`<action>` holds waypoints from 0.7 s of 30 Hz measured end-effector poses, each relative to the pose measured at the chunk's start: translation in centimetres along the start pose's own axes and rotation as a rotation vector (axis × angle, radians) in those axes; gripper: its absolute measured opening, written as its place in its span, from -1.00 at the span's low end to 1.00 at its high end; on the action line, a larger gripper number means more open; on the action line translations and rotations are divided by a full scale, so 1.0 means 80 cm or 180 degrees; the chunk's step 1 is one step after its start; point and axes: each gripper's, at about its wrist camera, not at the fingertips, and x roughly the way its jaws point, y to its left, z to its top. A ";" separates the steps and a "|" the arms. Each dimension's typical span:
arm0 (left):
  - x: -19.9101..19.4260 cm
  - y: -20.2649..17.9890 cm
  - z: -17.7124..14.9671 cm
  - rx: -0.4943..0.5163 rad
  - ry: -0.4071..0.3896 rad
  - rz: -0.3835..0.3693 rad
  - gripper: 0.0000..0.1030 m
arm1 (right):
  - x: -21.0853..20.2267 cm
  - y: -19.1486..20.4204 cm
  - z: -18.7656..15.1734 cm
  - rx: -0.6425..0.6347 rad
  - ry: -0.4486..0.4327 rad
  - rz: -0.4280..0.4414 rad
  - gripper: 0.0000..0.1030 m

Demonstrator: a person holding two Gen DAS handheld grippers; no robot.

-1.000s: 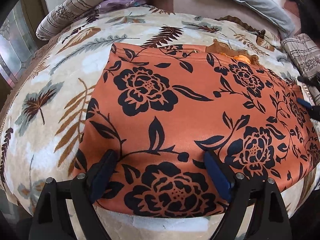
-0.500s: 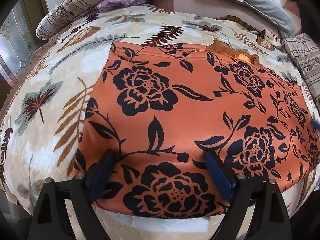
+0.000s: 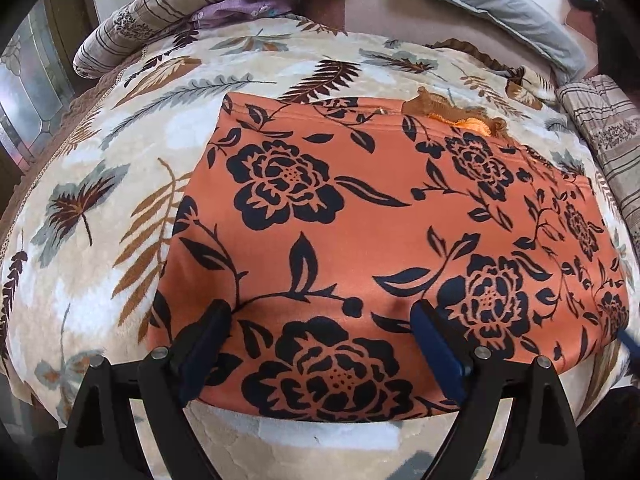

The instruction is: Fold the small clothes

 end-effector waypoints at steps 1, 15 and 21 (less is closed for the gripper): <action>-0.003 -0.001 0.000 -0.0005 -0.0022 -0.0008 0.76 | -0.006 -0.010 -0.012 0.0127 -0.0016 0.0019 0.42; -0.003 -0.061 0.007 0.0220 -0.0100 -0.0252 0.76 | 0.020 -0.064 0.032 0.0853 -0.0158 0.0211 0.33; -0.004 -0.070 0.006 0.0283 -0.0153 -0.0218 0.76 | 0.010 -0.029 0.039 0.0304 -0.0285 -0.0091 -0.80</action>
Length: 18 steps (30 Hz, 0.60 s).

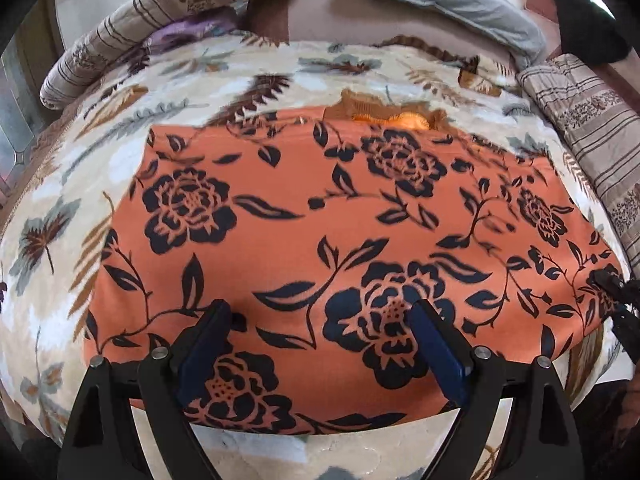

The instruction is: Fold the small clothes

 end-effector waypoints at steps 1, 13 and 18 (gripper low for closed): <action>-0.003 -0.001 0.001 0.0000 -0.0041 0.0000 0.76 | -0.006 0.005 -0.004 -0.0100 -0.0058 -0.0109 -0.80; 0.034 -0.018 -0.008 0.0233 0.0035 0.0161 0.87 | -0.060 -0.031 0.041 -0.0163 -0.0263 -0.0388 0.54; 0.034 -0.020 -0.012 0.0240 0.0011 0.0178 0.89 | 0.002 0.008 0.108 -0.0595 0.0086 -0.0141 0.54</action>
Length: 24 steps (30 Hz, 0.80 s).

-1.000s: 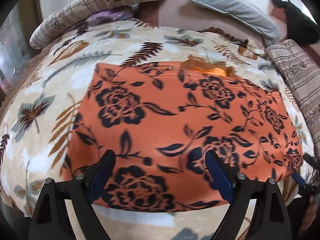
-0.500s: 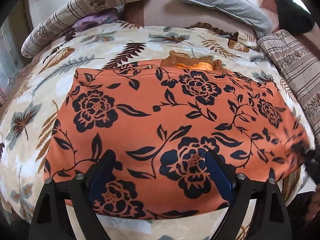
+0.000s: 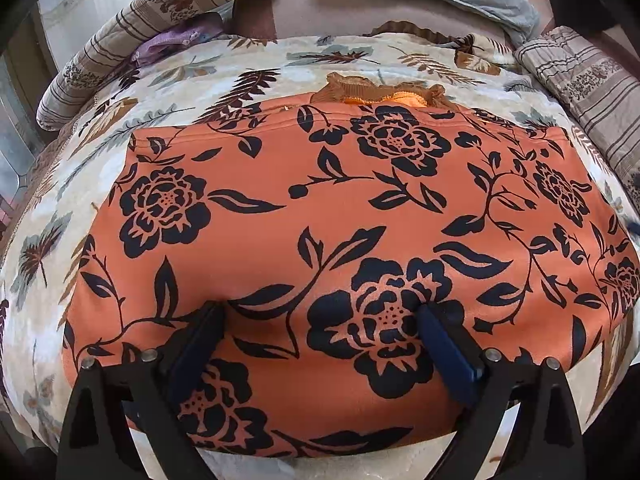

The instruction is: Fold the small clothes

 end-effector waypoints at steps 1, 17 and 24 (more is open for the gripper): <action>0.000 0.001 0.001 -0.0001 0.0008 -0.0012 0.89 | 0.027 0.008 0.022 -0.0149 0.0103 -0.0021 0.54; 0.004 0.003 0.004 -0.0018 0.0034 -0.0076 0.98 | 0.165 0.045 0.085 -0.0435 0.0490 -0.0390 -0.74; 0.005 0.005 0.009 -0.0031 0.0118 -0.0130 0.98 | 0.099 0.073 0.078 -0.0650 0.0065 -0.0855 0.15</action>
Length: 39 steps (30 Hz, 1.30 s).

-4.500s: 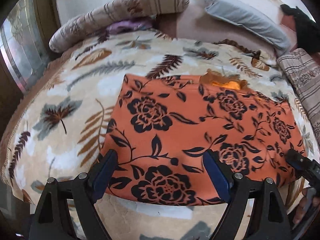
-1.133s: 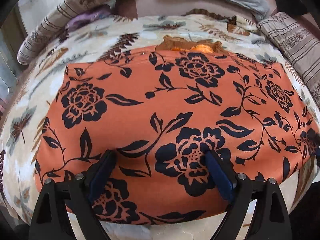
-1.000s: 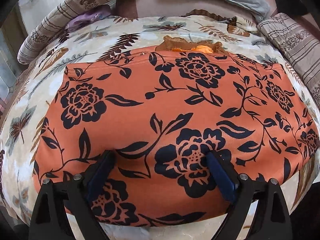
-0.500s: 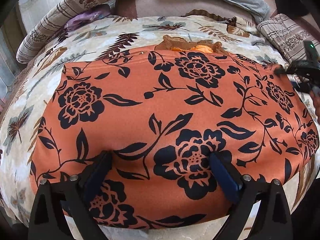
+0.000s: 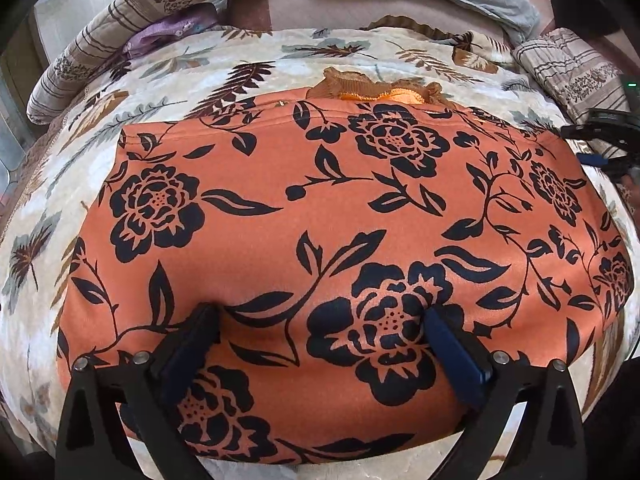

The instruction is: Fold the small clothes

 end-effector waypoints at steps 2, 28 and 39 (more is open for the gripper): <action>0.000 0.000 0.000 -0.0010 0.0008 -0.0001 0.98 | -0.031 0.013 -0.011 -0.0106 -0.0149 0.0073 0.15; -0.001 0.000 -0.002 0.0009 -0.0007 0.0011 0.99 | -0.005 0.044 -0.063 -0.0142 0.0324 0.0720 0.35; -0.050 0.051 0.000 -0.0510 -0.0291 -0.0174 0.99 | -0.036 0.071 -0.104 -0.0263 0.0232 0.0745 0.35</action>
